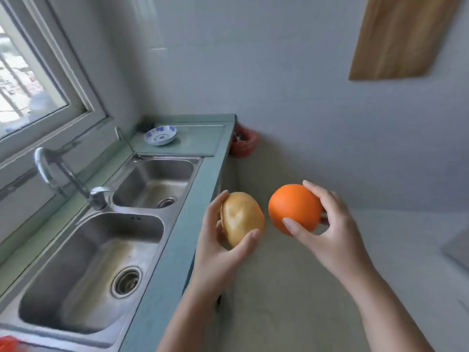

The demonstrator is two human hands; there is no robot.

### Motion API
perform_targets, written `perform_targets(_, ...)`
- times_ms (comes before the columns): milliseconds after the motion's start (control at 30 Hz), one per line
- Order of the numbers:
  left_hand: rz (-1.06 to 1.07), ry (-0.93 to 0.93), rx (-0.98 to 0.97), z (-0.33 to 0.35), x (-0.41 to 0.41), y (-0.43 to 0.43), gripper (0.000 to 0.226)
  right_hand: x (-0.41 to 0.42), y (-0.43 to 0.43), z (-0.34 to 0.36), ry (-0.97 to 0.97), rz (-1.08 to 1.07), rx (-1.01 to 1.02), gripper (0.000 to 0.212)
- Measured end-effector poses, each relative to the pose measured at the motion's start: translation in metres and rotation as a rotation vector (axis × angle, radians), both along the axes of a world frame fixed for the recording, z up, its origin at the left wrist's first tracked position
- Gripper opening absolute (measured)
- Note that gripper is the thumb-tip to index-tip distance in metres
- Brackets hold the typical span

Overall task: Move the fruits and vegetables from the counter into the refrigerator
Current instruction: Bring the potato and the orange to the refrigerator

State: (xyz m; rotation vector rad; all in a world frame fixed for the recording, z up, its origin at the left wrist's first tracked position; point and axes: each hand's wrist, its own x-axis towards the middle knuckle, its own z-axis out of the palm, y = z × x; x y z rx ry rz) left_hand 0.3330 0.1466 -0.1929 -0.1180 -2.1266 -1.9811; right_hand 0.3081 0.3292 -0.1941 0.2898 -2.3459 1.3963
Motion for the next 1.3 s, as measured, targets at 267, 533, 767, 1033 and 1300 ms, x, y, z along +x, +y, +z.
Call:
perform_targets(267,-0.284,0.035,-0.050,0.003,-0.084,0.186,0.073,-0.030,0.183,0.010,0.063,-0.329,0.012,0.072)
perform_targets(533,-0.548,-0.004,-0.079,-0.010,-0.136,0.319,0.072,-0.030,0.299,-0.003,-0.005,-0.626,-0.054,0.070)
perform_targets(767,-0.761,-0.016,-0.066,-0.022,-0.205,0.416,0.070,-0.066,0.378,-0.014,-0.033,-0.815,-0.105,0.065)
perform_targets(1033,-0.964,0.016,0.013,0.001,-0.319,0.529,0.070,-0.156,0.470,0.015,-0.042,-1.013,-0.075,0.066)
perform_targets(1300,-1.119,-0.014,0.014,-0.007,-0.364,0.631,0.066,-0.182,0.548,0.014,-0.026,-1.207,-0.108,0.065)
